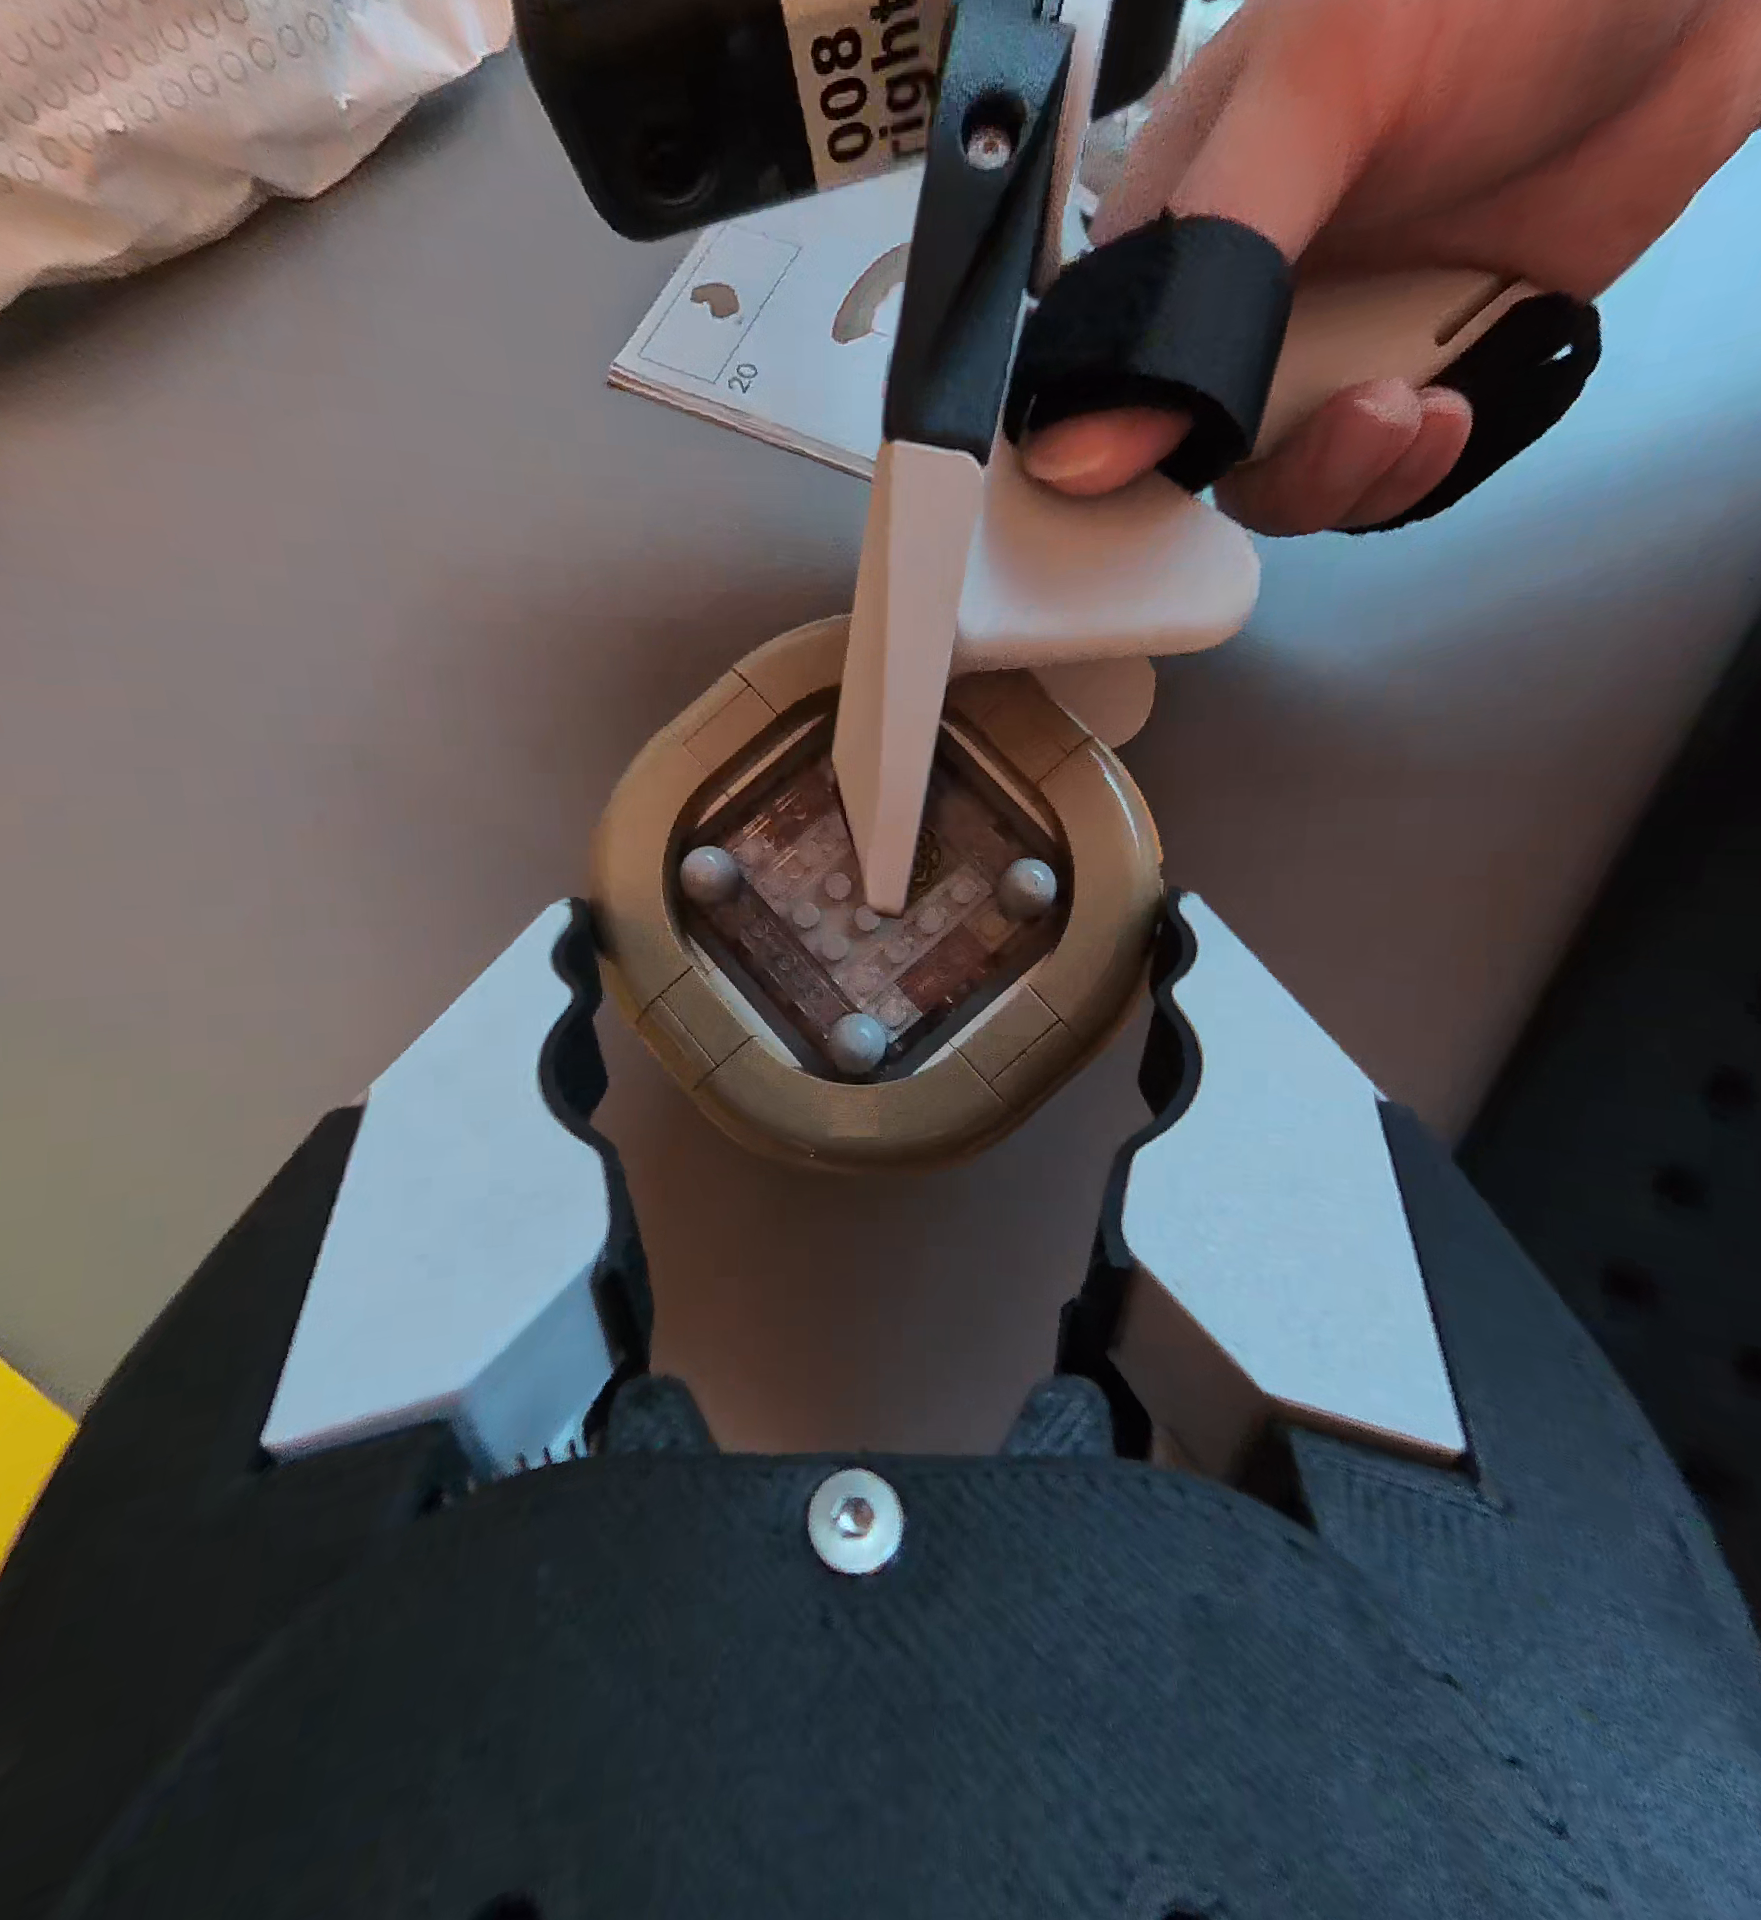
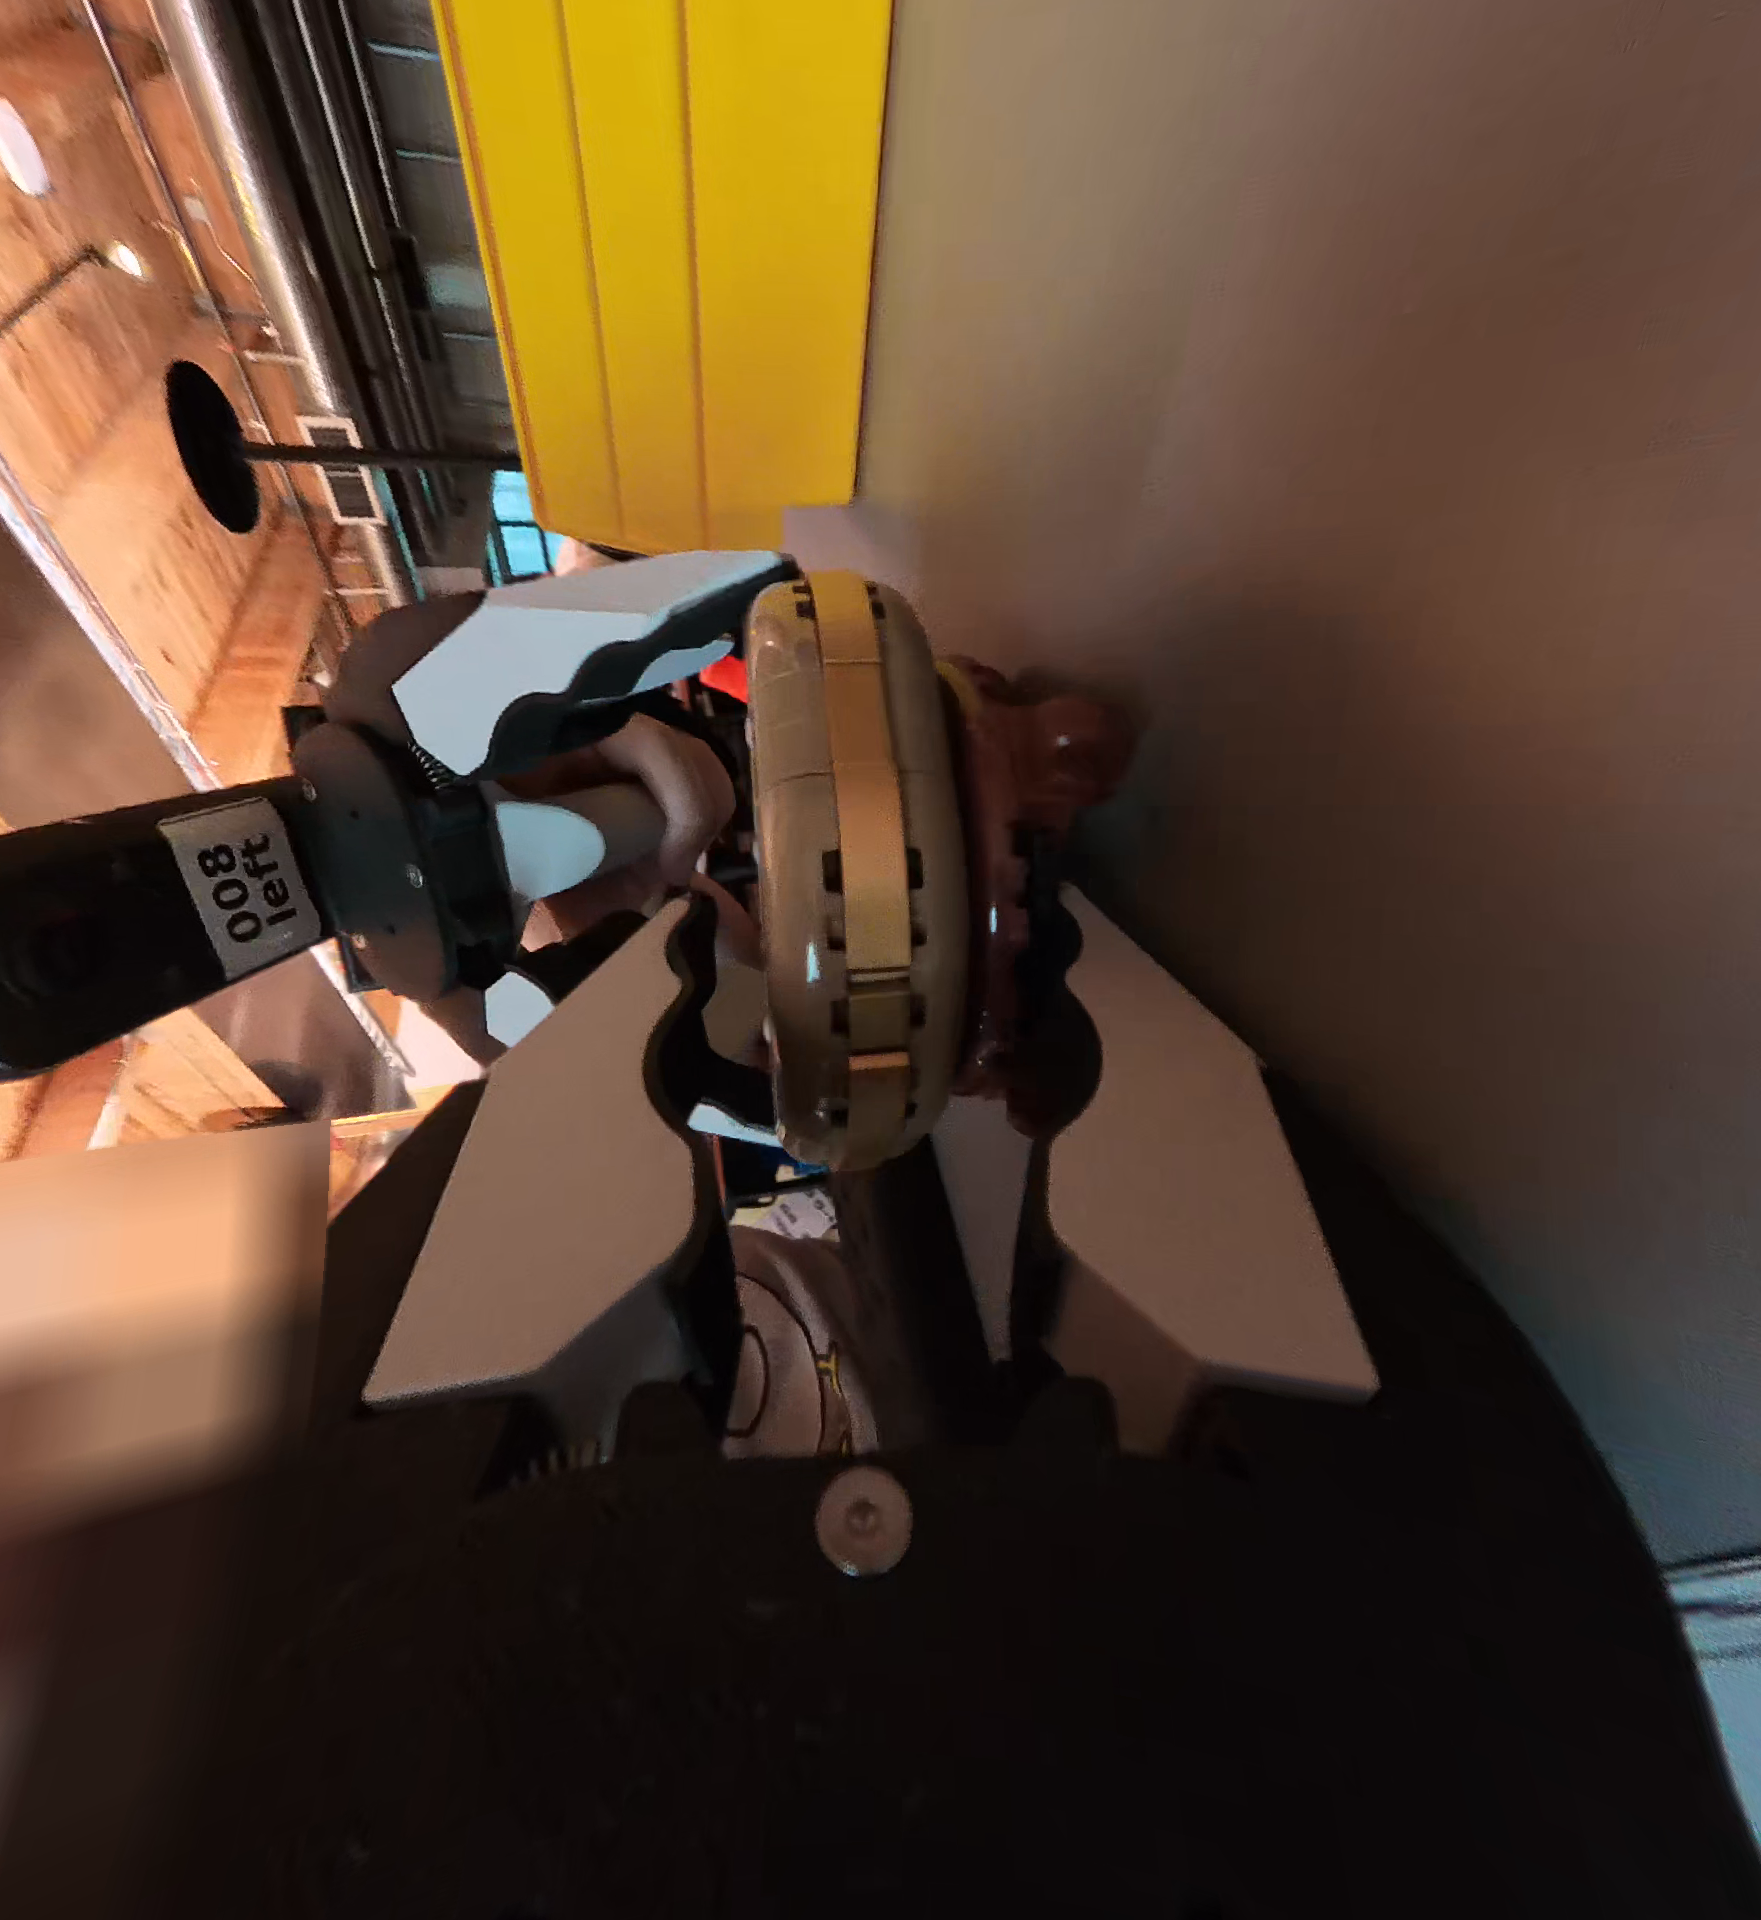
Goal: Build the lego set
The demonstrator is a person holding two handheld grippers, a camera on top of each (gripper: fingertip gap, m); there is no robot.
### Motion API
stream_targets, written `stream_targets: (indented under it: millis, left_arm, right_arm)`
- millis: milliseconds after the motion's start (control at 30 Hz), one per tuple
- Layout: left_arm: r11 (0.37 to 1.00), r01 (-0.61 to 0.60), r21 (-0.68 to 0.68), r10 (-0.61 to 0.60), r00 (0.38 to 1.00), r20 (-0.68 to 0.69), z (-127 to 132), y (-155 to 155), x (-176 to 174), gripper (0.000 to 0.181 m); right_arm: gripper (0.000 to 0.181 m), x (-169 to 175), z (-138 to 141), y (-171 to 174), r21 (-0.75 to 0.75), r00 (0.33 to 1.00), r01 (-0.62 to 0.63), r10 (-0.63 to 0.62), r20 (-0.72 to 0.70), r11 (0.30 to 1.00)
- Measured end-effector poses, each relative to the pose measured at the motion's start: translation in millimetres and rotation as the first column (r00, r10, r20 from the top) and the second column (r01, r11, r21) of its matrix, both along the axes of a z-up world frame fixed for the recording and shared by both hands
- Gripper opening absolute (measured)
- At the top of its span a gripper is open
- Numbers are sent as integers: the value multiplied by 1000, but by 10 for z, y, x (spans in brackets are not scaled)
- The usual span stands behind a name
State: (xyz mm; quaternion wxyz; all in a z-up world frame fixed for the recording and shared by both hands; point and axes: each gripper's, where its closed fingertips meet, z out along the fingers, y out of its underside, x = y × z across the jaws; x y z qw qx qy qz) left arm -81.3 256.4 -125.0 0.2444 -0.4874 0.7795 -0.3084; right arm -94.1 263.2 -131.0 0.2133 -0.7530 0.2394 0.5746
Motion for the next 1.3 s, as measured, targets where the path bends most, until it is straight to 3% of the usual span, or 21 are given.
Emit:
stream_targets:
  millis: [167,333,500,633,700,800,900,1000,1133,1300]
  left_arm:
    - [1000,13,-6,-13,1000,10,7,-34,22,105]
    - [1000,4,-4,-4,1000,18,-4,-27,28,105]
    - [1000,-20,-13,20,999,32,-2,-12,29,105]
    - [999,-33,-34,34,998,45,6,-8,35,105]
    - [997,-42,-67,47,996,76,59,-17,26,105]
    - [993,-50,-109,62,992,114,145,-26,-61,105]
    - [991,-87,-102,100,985,141,177,-10,-163,103]
    - [983,-129,-133,150,976,159,174,-5,-222,98]
    - [971,-200,-133,217,967,134,82,79,-303,90]
    - [970,-192,-146,218,957,189,188,52,-331,81]
  right_arm:
    - [76,1,52,-72,-10,996,-79,79,39,997]
    - [85,4,49,-219,-111,949,-232,250,191,966]
    - [88,117,147,-307,-231,855,-329,393,340,916]
    - [87,194,161,-537,-258,696,-440,509,507,860]
    - [84,181,214,-544,-118,610,-507,452,651,854]
    - [86,161,354,-419,191,440,-578,106,892,793]
    - [86,192,411,-358,339,307,-575,-188,933,745]
    - [87,224,370,-319,410,314,-524,-278,908,747]
    - [88,281,156,-297,363,283,-544,-241,928,757]
    - [84,197,206,-308,413,366,-554,-234,901,723]
